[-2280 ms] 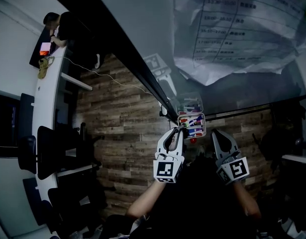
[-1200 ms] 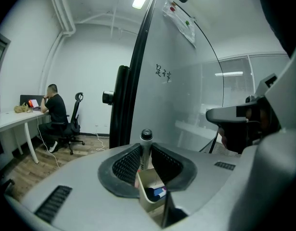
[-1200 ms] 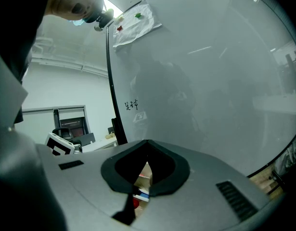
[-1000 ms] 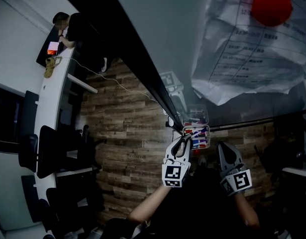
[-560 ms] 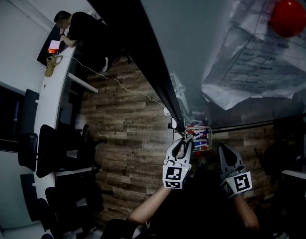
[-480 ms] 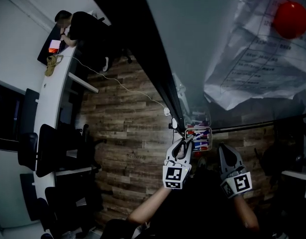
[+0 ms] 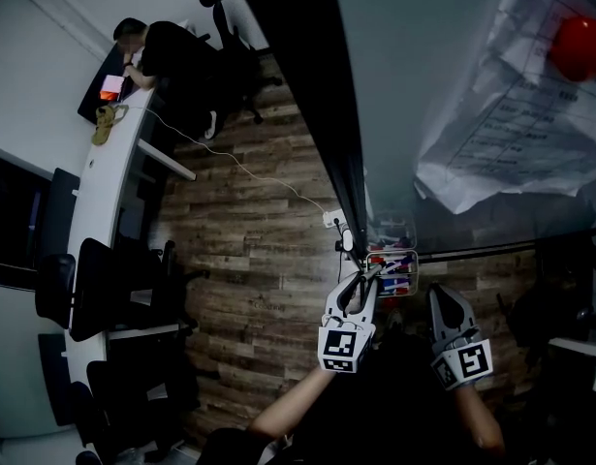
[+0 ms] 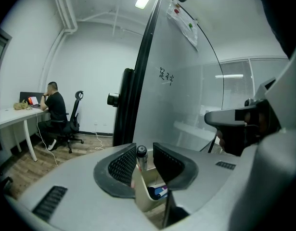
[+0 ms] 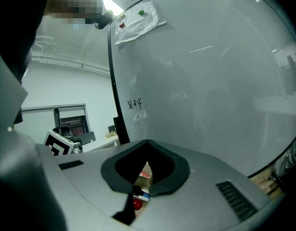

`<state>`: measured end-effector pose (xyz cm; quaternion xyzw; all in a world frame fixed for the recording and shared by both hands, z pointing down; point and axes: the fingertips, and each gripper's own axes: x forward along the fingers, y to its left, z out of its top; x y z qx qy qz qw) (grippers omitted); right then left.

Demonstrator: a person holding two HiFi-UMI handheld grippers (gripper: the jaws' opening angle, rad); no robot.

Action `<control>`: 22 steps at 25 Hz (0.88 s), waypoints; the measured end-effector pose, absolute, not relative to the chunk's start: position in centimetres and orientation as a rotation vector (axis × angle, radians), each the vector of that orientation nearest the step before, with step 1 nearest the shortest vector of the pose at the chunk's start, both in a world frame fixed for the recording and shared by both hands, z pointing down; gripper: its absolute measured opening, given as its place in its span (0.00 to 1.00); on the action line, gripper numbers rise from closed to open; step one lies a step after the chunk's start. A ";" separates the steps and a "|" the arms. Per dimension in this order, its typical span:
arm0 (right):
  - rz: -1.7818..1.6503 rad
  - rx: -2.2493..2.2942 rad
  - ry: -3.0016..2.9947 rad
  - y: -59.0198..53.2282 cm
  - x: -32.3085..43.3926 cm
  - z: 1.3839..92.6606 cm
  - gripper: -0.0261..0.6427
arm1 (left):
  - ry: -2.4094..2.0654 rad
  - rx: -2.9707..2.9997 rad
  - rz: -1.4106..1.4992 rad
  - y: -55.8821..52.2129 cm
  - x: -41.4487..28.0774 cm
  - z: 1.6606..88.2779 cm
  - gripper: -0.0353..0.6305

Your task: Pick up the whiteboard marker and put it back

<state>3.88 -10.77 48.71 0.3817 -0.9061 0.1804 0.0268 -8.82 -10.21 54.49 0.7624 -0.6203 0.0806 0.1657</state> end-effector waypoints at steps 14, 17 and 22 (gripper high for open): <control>0.541 1.174 -2.807 -9.8 3.7 48.4 0.06 | -1.807 2.175 0.186 -9.2 -9.5 53.1 0.20; 0.539 1.178 -2.808 -9.6 3.7 48.4 0.06 | -1.813 2.176 0.172 -9.0 -9.5 52.7 0.20; 0.533 1.173 -2.809 -9.2 3.7 48.4 0.06 | -1.856 2.158 0.149 -8.4 -10.1 52.2 0.19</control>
